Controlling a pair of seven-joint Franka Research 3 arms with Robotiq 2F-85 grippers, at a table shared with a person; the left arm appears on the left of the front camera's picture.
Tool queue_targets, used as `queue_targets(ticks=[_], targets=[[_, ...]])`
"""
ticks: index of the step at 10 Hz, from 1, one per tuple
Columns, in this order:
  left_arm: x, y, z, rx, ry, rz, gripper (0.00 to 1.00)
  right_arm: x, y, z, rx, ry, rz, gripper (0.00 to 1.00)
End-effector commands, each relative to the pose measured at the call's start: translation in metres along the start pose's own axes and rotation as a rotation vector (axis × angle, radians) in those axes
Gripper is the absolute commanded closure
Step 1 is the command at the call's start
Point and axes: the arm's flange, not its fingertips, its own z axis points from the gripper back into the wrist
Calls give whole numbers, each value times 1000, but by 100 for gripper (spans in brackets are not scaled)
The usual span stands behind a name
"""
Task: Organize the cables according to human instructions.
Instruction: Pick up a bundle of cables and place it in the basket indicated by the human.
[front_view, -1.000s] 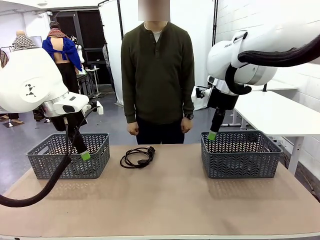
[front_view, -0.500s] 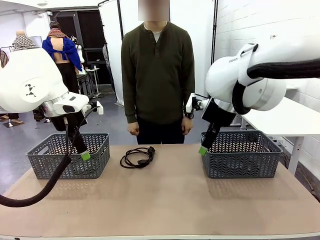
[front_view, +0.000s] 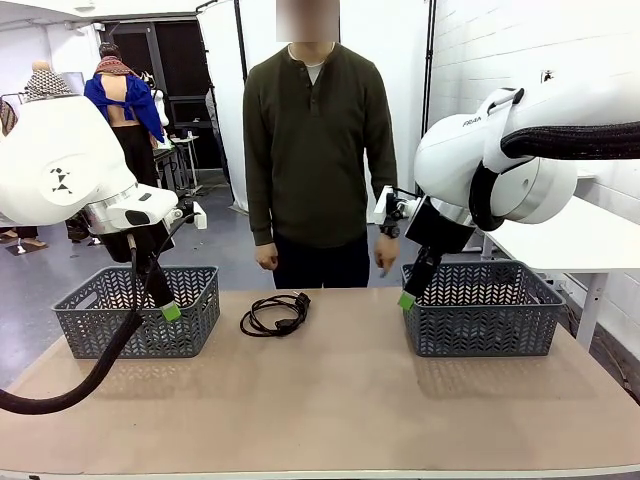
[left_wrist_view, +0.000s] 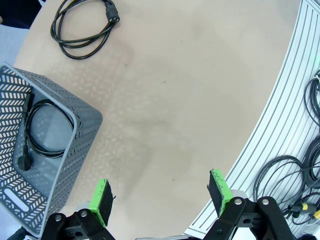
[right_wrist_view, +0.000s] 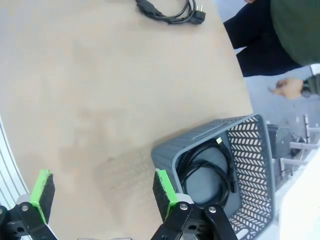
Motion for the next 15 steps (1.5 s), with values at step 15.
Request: queue_targets(ticks=[15], targets=[[0, 0, 2, -2, 3, 1, 0, 4, -3, -1, 5, 14, 1, 0]])
